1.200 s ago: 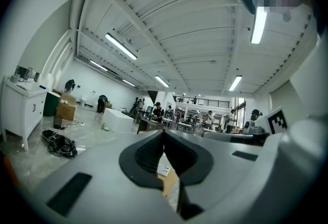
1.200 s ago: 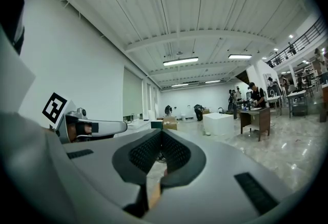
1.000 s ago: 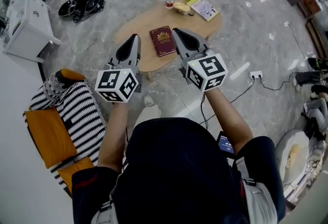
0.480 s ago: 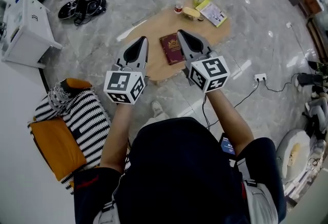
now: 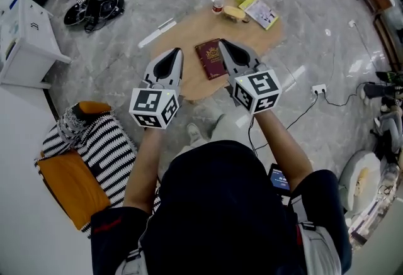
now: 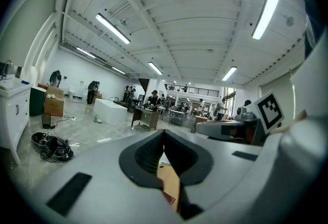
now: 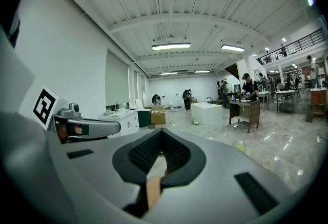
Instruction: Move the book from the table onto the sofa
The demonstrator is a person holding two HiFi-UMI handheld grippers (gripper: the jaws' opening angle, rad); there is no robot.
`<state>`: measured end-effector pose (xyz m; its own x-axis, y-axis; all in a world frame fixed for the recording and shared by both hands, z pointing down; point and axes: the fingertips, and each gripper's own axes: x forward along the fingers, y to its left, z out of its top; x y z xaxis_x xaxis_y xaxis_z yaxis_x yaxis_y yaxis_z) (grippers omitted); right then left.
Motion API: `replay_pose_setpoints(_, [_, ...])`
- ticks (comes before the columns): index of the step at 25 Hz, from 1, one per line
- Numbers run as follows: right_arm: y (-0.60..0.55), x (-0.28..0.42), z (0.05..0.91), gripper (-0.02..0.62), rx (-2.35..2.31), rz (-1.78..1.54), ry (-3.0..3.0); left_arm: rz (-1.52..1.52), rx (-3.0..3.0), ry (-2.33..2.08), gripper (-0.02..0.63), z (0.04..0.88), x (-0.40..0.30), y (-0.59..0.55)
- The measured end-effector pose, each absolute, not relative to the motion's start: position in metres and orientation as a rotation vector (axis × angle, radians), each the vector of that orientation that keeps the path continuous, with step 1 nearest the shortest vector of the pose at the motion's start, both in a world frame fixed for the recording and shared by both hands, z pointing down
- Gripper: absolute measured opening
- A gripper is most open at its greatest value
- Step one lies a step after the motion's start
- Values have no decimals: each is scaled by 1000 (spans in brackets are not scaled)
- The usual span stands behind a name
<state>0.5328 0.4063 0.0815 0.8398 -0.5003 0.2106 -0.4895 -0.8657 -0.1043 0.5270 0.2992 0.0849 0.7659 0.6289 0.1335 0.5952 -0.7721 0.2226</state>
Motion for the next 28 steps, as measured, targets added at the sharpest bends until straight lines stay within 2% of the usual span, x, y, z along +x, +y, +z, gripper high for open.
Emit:
replay_pose_setpoints(11, [434, 555, 126, 11, -2949, -527, 814, 397, 2767, 929, 15, 123, 549, 315])
replay_pose_setpoints(28, [484, 573, 244, 11, -2885, -816, 770, 638, 2742, 913, 15, 240, 578, 354])
